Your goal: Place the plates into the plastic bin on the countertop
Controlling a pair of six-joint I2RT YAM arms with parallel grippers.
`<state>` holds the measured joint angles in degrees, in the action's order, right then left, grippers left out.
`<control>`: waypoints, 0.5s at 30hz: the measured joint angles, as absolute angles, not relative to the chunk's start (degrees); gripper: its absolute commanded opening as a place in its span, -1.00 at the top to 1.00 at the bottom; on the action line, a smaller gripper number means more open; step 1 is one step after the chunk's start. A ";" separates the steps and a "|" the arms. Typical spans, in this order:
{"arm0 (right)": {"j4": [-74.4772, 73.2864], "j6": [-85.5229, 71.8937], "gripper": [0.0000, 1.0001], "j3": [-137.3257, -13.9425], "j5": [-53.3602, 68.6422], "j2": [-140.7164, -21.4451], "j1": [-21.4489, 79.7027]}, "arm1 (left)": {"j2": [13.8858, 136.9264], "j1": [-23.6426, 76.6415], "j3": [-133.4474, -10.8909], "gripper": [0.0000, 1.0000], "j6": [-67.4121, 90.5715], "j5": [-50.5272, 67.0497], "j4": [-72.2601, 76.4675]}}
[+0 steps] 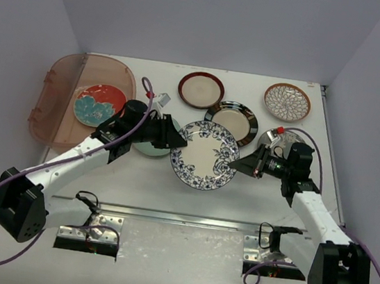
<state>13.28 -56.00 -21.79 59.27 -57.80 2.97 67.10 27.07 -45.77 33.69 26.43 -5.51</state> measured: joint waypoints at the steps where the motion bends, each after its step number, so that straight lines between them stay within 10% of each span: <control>1: 13.44 -56.10 0.98 -21.73 59.19 -57.85 2.94 | 67.34 27.08 -46.09 1.00 34.33 26.99 -4.94; 8: 20.80 -60.02 -0.89 -21.76 61.77 -58.19 3.07 | 64.76 26.54 -45.32 1.00 36.68 26.02 -1.51; 15: 20.33 -59.00 -0.98 -23.66 62.73 -59.97 3.36 | 57.93 14.30 -46.82 1.00 40.33 25.27 -6.34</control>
<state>20.33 -59.00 -23.66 62.73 -59.97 3.36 57.93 14.30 -46.82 40.33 25.27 -6.34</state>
